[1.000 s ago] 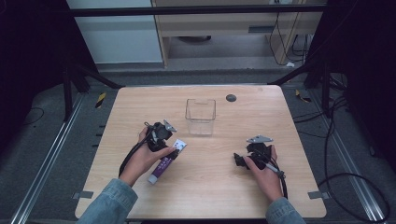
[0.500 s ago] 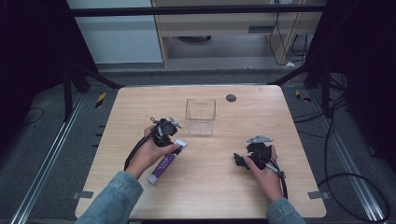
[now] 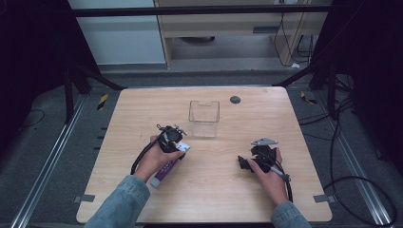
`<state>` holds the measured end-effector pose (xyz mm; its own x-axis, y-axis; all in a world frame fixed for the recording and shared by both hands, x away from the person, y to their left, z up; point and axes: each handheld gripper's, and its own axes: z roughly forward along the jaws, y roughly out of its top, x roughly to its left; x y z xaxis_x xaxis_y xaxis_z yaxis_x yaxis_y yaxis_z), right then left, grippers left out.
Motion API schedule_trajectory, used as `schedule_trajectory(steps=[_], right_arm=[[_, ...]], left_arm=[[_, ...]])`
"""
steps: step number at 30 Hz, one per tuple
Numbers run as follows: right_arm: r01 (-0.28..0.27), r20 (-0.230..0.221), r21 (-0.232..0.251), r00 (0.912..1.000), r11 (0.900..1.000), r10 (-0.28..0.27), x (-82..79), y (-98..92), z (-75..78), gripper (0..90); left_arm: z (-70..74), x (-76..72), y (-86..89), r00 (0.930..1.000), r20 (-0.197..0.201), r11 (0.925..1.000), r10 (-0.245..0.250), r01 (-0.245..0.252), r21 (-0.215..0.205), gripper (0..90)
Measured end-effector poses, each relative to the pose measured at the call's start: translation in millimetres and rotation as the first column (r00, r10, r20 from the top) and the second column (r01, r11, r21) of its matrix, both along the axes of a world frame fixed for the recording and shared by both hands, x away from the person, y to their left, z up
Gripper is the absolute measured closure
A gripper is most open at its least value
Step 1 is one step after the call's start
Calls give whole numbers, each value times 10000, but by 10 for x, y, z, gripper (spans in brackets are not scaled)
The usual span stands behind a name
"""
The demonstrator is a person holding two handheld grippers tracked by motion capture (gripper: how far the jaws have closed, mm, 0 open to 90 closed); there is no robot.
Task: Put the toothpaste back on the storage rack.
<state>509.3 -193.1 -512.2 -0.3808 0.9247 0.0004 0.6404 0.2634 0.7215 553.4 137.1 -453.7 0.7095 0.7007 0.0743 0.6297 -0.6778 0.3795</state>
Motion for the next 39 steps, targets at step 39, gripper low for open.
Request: schedule_trajectory(steps=[39], right_arm=[[-43, -12, 27, 10000, 10000, 43, -7, -2, 1, 4]], left_arm=[[-149, 42, 77, 9963, -778, 9991, 374, -388, -157, 505]])
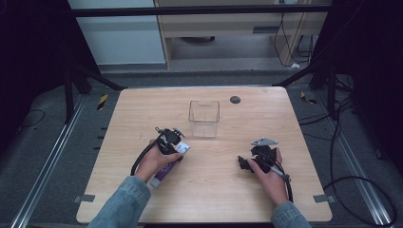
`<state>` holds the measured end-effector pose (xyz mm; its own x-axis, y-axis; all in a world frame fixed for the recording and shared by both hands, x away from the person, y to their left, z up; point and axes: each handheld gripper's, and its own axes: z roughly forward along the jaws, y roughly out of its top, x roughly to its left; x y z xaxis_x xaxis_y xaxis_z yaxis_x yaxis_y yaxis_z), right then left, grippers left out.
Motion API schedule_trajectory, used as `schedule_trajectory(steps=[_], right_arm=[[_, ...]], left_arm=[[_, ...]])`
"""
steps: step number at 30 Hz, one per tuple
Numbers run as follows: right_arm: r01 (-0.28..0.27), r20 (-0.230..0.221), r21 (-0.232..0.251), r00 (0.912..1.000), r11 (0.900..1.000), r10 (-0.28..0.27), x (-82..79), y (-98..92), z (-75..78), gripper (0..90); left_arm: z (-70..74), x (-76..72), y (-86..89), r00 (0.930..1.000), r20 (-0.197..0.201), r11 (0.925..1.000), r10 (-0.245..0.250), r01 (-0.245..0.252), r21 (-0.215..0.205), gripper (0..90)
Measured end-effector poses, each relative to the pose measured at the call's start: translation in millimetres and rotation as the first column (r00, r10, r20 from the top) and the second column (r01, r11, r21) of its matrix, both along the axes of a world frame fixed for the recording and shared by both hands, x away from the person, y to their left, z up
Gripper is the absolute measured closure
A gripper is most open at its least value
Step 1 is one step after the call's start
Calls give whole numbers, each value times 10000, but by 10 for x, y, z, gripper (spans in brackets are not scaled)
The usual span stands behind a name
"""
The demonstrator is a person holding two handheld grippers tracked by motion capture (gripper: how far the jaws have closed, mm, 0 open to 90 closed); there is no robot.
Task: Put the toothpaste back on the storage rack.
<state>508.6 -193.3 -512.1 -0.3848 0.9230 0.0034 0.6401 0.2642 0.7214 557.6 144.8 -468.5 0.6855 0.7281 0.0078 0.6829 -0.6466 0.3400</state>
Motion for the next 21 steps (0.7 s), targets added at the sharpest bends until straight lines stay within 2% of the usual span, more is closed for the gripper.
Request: schedule_trajectory(steps=[5, 8, 14, 18, 21], right_arm=[[1, 0, -2, 10000, 10000, -1, 0, 0, 0, 4], [0, -1, -2, 10000, 10000, 0, 0, 0, 0, 4], [-12, 0, 9, 10000, 10000, 12, 1, -1, 0, 4], [-18, 0, 0, 10000, 10000, 18, 1, -1, 0, 4], [-19, 2, 0, 10000, 10000, 19, 1, -1, 0, 4]], left_arm=[[-2, -19, 5, 9999, 157, 9999, -26, 27, -99, 550], [-4, -32, 11, 9994, 255, 9996, -238, 242, -153, 575], [-12, -71, 66, 9987, 458, 9980, -237, 263, -578, 643], [18, -117, 62, 9973, 540, 9975, -496, 522, -472, 716], [49, -130, 80, 9964, 563, 9960, -631, 665, -604, 778]])
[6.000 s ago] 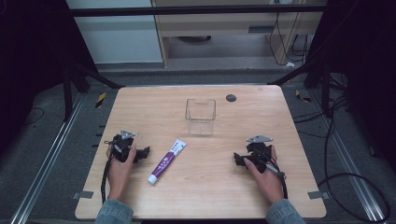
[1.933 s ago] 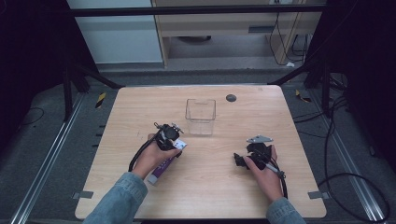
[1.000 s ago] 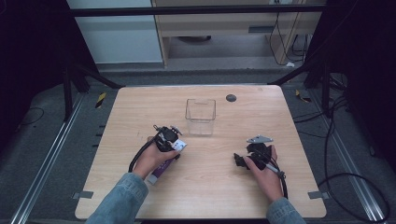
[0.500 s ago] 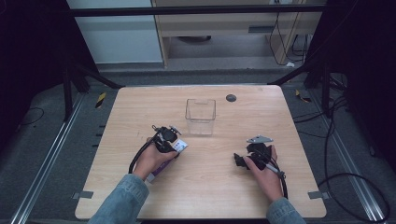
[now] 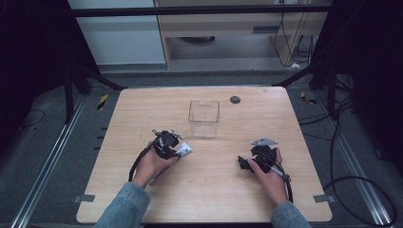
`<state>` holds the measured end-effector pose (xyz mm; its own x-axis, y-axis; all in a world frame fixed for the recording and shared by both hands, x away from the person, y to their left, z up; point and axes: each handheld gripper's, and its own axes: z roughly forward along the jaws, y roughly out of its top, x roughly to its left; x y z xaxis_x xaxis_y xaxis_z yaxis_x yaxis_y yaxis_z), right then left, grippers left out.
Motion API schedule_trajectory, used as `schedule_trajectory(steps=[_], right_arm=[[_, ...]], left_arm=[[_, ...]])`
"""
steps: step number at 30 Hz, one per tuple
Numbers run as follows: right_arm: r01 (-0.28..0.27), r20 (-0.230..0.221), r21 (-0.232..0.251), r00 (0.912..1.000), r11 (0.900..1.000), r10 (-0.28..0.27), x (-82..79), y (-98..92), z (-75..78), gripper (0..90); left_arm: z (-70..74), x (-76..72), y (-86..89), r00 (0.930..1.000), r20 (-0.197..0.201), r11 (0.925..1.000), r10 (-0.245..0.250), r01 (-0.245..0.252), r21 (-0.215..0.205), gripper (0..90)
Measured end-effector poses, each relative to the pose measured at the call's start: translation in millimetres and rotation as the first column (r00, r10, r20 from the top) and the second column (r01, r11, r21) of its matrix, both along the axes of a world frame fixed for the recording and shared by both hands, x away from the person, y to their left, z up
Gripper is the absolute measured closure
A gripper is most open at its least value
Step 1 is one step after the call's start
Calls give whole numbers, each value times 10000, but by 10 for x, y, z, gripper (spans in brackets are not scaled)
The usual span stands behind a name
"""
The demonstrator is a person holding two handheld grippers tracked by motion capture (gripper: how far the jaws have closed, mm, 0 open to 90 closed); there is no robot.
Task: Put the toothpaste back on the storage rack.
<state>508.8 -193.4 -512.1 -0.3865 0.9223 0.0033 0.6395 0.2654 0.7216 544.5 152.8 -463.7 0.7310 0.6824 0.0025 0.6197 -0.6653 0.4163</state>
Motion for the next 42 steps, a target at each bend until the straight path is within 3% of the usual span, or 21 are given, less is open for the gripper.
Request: schedule_trajectory(steps=[4, 7, 16, 23, 29, 33, 42], right_arm=[[-2, 0, -2, 10000, 10000, 2, 0, 0, 0, 4], [-15, 2, -21, 10000, 10000, 15, 0, -2, 0, 4], [-11, 16, -18, 10000, 10000, 11, 0, -1, -1, 4], [0, 9, 8, 10000, 10000, 0, 0, 1, 0, 4], [63, 27, -23, 10000, 10000, -63, 2, 6, -1, 4], [78, 41, -61, 10000, 10000, -77, 4, 7, -3, 4], [84, 24, -31, 10000, 10000, -84, 5, 13, -2, 4]], left_arm=[[4, 2, 14, 10000, -4, 10000, 38, -38, -74, 785], [25, -16, 13, 9996, 257, 9999, 129, -128, -65, 789], [377, -73, 62, 9932, 1140, 9981, 213, -146, -592, 795], [655, -117, 74, 9792, 1989, 9963, 399, -238, -827, 798], [835, -121, 82, 9716, 2315, 9940, 485, -242, -1067, 798], [966, -147, 90, 9564, 2842, 9924, 672, -347, -1181, 799], [1196, -148, 79, 9426, 3226, 9827, 866, -276, -1832, 799]])
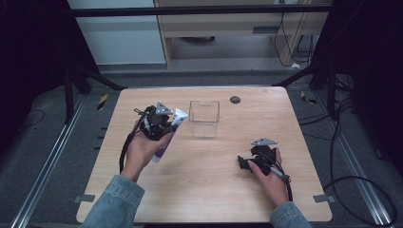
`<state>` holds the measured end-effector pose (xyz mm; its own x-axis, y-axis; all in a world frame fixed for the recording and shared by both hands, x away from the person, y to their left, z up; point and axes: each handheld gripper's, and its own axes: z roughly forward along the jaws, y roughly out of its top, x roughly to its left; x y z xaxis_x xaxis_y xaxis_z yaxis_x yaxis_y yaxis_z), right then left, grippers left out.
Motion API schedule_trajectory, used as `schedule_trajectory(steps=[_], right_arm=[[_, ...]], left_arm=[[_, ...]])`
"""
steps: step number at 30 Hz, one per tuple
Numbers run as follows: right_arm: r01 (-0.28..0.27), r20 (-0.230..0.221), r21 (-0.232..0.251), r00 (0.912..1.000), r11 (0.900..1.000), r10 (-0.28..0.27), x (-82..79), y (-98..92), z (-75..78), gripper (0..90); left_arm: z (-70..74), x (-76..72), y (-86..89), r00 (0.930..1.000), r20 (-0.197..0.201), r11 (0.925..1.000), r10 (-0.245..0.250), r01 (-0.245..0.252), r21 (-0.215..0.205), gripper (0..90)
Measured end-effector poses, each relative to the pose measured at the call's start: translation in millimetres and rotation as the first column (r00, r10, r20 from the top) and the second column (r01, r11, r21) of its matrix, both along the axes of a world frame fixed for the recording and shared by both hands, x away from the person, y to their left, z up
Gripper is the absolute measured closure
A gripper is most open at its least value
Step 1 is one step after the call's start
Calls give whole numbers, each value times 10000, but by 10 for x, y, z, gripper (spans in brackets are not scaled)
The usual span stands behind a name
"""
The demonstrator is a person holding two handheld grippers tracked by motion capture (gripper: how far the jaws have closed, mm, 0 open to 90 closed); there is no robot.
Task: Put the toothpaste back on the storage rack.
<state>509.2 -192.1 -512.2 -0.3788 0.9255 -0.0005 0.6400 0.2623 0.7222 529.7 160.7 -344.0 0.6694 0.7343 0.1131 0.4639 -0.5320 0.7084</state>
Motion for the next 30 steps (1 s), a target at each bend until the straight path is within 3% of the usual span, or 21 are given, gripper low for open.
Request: schedule_trajectory(steps=[9, 14, 19, 23, 26, 30], right_arm=[[-9, 8, -18, 10000, 10000, 9, 0, 3, 0, 5], [107, 26, 14, 9999, 9999, -107, 1, 16, -1, 5], [109, 43, -52, 9999, 9999, -109, -3, 16, -2, 6], [252, 5, -30, 9997, 9997, -252, -17, 30, 0, 6], [280, 8, -14, 9996, 9996, -280, -12, 35, -1, 5], [257, 31, -68, 9997, 9996, -257, -6, 35, -2, 5]], left_arm=[[256, 62, -82, 9993, 352, 9998, -144, 147, -103, 799], [412, 105, -140, 9983, 495, 9994, -292, 283, 186, 800], [540, 91, -157, 9972, 627, 9989, -411, 424, -186, 799], [579, 118, -205, 9962, 797, 9992, -358, 342, 212, 799], [579, 146, -208, 9971, 620, 9988, -446, 458, -175, 799], [567, 161, -233, 9973, 603, 9990, -428, 435, -97, 799]])
